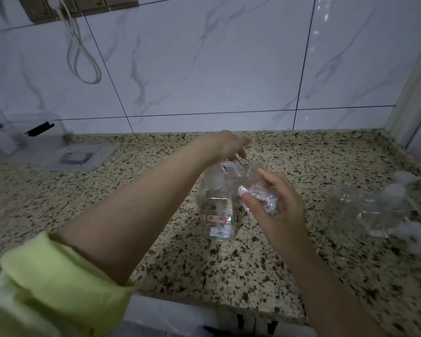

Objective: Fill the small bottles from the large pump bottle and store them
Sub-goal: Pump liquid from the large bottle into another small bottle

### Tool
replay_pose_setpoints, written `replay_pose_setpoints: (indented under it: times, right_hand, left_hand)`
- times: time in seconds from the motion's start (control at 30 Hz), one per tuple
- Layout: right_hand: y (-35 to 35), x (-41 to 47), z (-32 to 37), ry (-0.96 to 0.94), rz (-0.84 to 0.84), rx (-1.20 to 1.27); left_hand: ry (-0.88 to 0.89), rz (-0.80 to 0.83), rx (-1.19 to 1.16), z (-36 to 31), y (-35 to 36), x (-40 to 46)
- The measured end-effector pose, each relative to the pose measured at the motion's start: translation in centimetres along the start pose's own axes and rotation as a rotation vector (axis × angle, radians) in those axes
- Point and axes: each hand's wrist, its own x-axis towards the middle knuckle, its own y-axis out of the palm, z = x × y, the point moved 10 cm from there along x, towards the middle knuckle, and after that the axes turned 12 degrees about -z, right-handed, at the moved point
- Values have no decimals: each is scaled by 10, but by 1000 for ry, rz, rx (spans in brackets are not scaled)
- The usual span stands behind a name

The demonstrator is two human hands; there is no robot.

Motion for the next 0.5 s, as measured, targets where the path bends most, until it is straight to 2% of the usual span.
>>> replay_pose_setpoints:
  times: [0.27, 0.37, 0.5]
  right_hand:
    - [1, 0, -1, 24, 8, 19]
    - [1, 0, 2, 17, 10, 19]
    - [2, 1, 2, 37, 7, 26]
  left_hand:
    - [3, 11, -69, -3, -3, -3]
    - [19, 34, 26, -6, -2, -7]
    - [38, 31, 19, -7, -2, -4]
